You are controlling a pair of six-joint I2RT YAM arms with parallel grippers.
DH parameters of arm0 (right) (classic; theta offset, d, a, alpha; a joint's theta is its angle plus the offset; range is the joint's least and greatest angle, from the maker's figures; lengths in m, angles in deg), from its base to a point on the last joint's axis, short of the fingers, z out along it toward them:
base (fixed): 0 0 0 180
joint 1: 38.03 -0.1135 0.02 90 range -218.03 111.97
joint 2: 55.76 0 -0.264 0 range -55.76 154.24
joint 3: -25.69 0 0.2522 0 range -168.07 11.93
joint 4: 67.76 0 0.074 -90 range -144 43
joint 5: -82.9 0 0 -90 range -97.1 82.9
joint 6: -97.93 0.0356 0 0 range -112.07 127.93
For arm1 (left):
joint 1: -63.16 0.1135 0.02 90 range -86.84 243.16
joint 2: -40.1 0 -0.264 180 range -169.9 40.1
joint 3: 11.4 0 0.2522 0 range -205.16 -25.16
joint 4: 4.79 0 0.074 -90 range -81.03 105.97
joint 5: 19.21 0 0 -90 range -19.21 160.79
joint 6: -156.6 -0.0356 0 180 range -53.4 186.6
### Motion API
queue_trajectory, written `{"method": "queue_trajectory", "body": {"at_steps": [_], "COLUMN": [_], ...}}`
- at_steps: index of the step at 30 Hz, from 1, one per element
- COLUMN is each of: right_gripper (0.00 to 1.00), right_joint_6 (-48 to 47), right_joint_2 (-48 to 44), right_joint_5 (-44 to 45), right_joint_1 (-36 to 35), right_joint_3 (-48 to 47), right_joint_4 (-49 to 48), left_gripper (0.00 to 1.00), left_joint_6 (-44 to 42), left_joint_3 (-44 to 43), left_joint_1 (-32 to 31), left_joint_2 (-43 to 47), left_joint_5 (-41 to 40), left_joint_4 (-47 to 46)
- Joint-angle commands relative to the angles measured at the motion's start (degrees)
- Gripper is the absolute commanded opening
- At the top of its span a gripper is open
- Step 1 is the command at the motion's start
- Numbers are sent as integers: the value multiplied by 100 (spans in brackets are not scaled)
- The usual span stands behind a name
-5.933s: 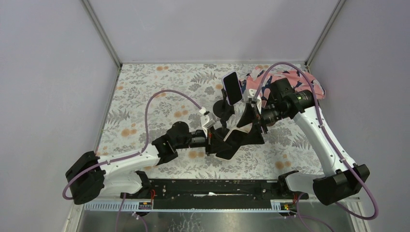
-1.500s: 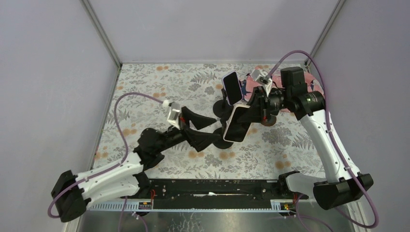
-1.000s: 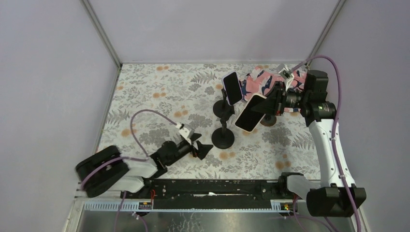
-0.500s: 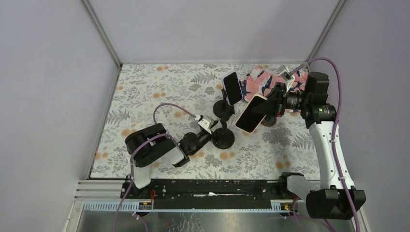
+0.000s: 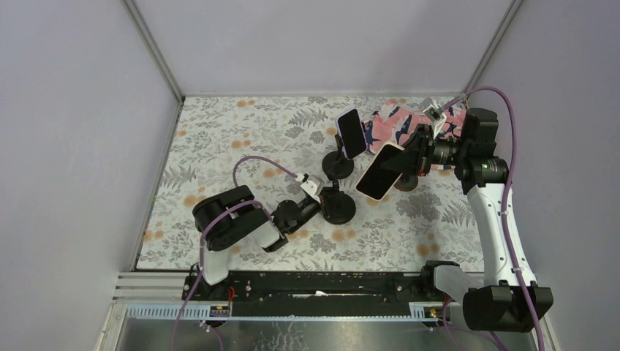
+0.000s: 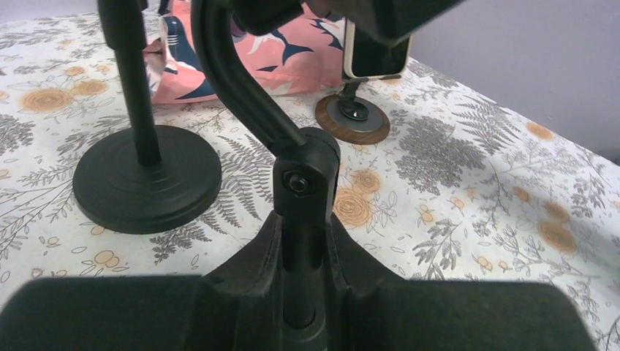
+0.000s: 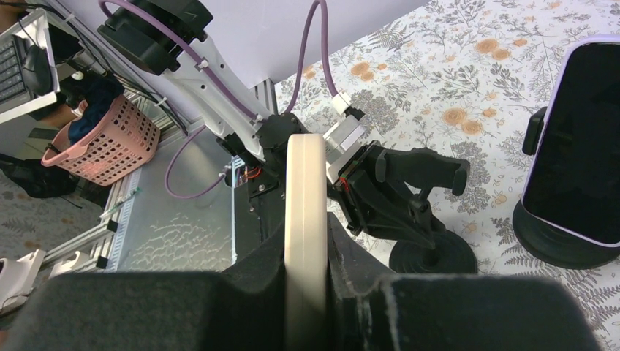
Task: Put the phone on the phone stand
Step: Adjust the phone stand at the center of the board.
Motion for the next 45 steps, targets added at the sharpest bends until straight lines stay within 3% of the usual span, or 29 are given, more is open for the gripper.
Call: {"method": "queue_trajectory", "body": {"at_steps": [1,10,15,18,23,28,29,30,33,39,45], "right_gripper": [0,0,0,0,0,0,0,0,0,0,0], "right_joint_6": [146,138,158,209,269,269,269,274,269,269,269], "right_joint_2": [-139,-141,-115,-121,-146,-143,-148,-143,-159,-166,-192], "right_joint_5": [-319,-407,-418,-421,-442,-477,-481,-482,-490,-490,-482], "right_joint_1": [33,32,25,32,32,33,25,32,32,32,31], "right_joint_3": [-31,-14,0,20,39,64,65,65,72,83,100], "right_joint_4": [-241,-257,-274,-330,-378,-405,-414,-417,-427,-430,-435], "left_gripper": [11,12,27,36,51,57,59,67,72,66,33], "left_joint_6": [-117,-582,-1274,-1460,-1467,-1282,-1277,-1074,-951,-834,-137], "left_joint_3": [167,514,532,415,598,1102,1187,1344,1724,2114,2350], "left_joint_1": [83,806,830,834,864,862,863,857,613,-246,-787], "left_joint_2": [123,477,575,511,445,953,1066,1194,1633,2782,4013], "left_joint_5": [721,4665,5388,5267,4473,3623,3434,3181,2433,1553,1077], "left_joint_4": [-339,-270,315,480,-3,-52,-40,16,262,1438,2735]}}
